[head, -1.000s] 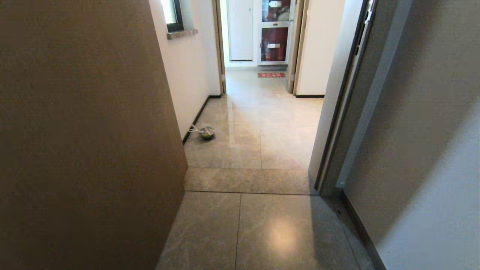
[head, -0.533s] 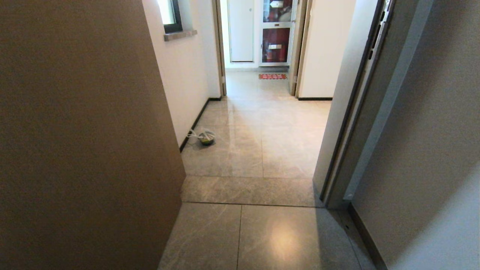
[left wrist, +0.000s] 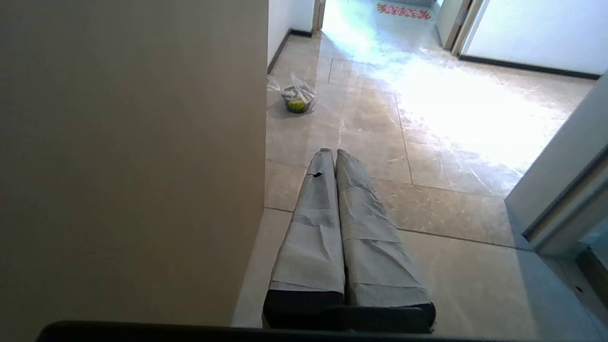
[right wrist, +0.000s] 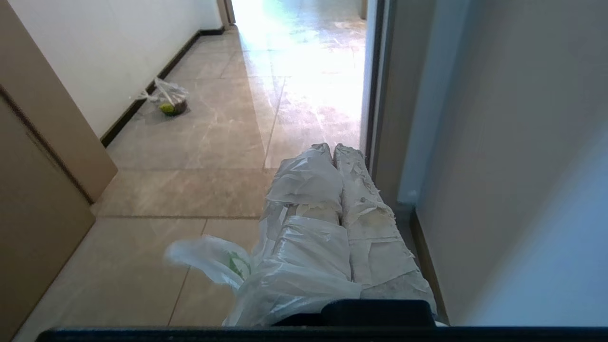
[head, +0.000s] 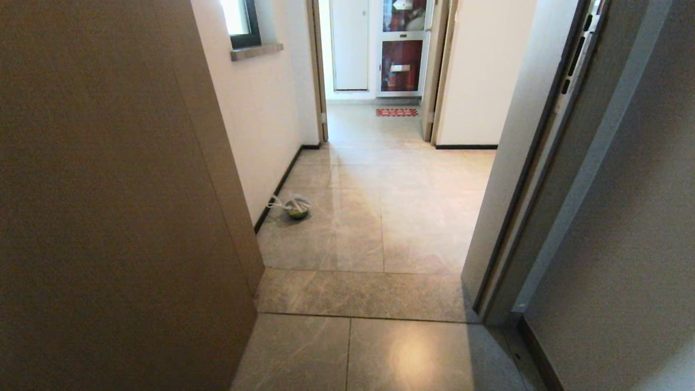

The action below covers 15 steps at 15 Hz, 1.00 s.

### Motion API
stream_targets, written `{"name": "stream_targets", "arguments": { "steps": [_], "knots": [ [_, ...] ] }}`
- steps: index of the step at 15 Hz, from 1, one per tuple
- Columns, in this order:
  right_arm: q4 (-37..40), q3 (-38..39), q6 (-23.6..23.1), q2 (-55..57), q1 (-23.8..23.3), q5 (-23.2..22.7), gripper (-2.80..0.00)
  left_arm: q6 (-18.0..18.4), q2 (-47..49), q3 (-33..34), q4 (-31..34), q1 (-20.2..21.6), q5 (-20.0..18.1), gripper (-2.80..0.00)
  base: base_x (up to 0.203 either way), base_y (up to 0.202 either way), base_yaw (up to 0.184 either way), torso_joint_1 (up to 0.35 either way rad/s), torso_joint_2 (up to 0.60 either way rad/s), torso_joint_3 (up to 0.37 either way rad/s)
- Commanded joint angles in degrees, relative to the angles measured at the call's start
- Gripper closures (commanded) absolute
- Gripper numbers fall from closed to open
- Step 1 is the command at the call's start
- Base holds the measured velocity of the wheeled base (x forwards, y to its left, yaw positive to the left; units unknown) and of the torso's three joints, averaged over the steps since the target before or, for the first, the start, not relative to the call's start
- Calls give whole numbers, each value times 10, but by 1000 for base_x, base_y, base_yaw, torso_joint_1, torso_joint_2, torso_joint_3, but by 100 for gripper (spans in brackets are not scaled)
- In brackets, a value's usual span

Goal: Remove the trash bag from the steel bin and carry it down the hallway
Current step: Put the trash bag at the door

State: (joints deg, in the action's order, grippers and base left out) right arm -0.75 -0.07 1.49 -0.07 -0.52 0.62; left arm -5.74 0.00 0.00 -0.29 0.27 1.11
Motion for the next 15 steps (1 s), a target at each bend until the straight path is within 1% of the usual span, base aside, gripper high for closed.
{"name": "stream_targets", "arguments": {
  "steps": [1, 15],
  "knots": [
    [0, 1, 0, -1, 0, 0, 0, -1, 0, 1, -1, 0, 0, 0, 192, 0, -3, 2, 2, 2],
    [0, 1, 0, -1, 0, 0, 0, -1, 0, 0, -1, 0, 0, 0, 193, 0, 1, 2, 1, 2]
  ]
}}
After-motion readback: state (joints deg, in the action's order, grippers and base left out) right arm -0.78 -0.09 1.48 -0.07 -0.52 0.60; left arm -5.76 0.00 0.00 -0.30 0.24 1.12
